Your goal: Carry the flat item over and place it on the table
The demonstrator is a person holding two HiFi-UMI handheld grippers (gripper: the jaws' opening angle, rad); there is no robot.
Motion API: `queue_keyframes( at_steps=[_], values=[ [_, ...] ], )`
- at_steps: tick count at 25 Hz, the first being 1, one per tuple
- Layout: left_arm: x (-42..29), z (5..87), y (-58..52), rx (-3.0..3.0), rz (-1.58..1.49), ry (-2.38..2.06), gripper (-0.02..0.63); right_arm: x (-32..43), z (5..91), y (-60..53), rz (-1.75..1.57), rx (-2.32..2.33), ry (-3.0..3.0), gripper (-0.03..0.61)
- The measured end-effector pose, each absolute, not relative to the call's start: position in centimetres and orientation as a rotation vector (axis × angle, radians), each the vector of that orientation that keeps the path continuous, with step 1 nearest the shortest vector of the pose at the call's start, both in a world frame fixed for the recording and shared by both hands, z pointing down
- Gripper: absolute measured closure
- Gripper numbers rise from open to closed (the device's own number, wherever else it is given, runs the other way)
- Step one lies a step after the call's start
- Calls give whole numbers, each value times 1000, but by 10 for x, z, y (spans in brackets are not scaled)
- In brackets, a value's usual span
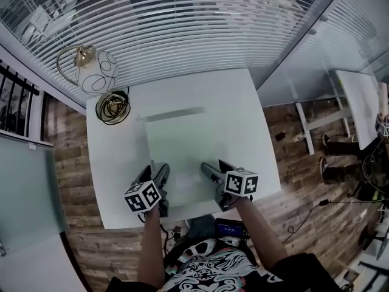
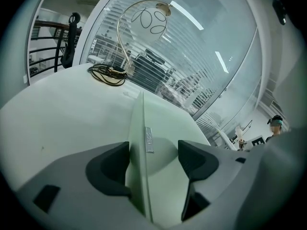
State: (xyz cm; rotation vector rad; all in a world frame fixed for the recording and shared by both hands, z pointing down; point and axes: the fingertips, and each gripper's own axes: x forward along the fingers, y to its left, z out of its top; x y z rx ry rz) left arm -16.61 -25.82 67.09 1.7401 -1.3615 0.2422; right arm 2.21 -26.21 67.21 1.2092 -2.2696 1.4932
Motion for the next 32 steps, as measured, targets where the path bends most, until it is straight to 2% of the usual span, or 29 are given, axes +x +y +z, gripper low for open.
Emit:
queue_keyframes(
  at_steps=[20,21,23,24,27,28,29,32],
  values=[
    [-171,632,-259,1834,173,-1424,299,32,621,-272,1079,1445,-2395,277],
    [-172,628,-258,1840,162,-1425,322,32,615,-274,1061,1463,-2420,291],
    [-173,620,-258,1860,146,-1439,423,32,602,-275,1004,1484,-2464,338],
    [-173,615,-258,1878,142,-1448,446,32,598,-275,966,1482,-2477,367],
    [-169,599,-259,1934,119,-1465,522,31,585,-271,873,1458,-2494,524],
    [-168,595,-259,1948,113,-1466,533,31,581,-270,851,1456,-2497,554],
    [-166,592,-258,1958,112,-1463,553,31,579,-268,830,1455,-2496,572],
    [-162,587,-255,1979,109,-1442,579,28,581,-269,750,1440,-2462,572]
  ],
)
